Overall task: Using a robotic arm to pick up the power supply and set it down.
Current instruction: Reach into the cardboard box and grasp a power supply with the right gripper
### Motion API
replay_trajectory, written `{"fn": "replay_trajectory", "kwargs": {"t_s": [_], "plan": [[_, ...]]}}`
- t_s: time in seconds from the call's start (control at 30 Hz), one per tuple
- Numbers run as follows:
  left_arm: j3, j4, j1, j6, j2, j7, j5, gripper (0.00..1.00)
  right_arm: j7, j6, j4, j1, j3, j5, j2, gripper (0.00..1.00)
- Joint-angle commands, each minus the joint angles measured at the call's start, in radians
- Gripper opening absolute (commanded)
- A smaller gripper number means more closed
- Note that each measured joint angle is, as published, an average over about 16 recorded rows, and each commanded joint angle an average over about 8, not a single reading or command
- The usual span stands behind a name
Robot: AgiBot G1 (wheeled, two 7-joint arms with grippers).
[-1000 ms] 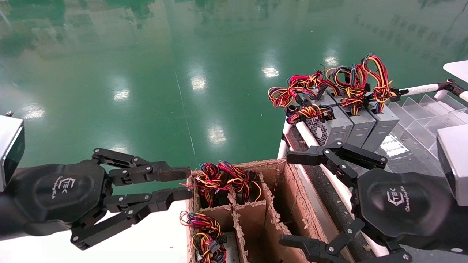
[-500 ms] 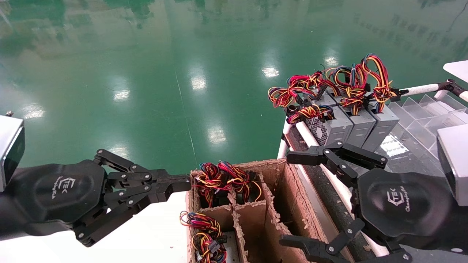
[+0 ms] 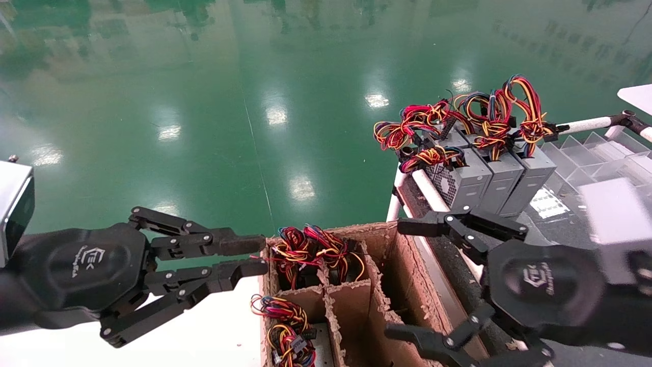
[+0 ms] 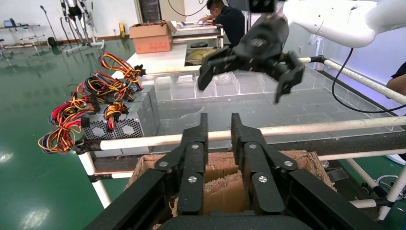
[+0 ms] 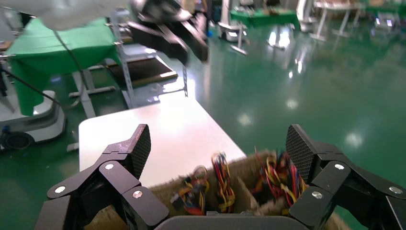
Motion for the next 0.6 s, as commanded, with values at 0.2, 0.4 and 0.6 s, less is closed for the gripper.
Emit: {"fn": "replay_trajectory", "kwargs": {"t_s": [0.2, 0.4, 0.6], "plan": [[0.0, 0.0, 0.0, 0.0, 0.0, 0.0, 0.0, 1.0, 0.12, 0.015, 0.012, 0.04, -0.109, -0.14, -0.06, 1.0], [0.0, 0.0, 0.0, 0.0, 0.0, 0.0, 0.0, 1.0, 0.207, 0.009, 0.004, 0.086, -0.22, -0.278, -0.166, 0.46], [0.0, 0.0, 0.0, 0.0, 0.0, 0.0, 0.0, 1.0, 0.224, 0.038, -0.035, 0.095, -0.265, -0.346, -0.234, 0.0]]}}
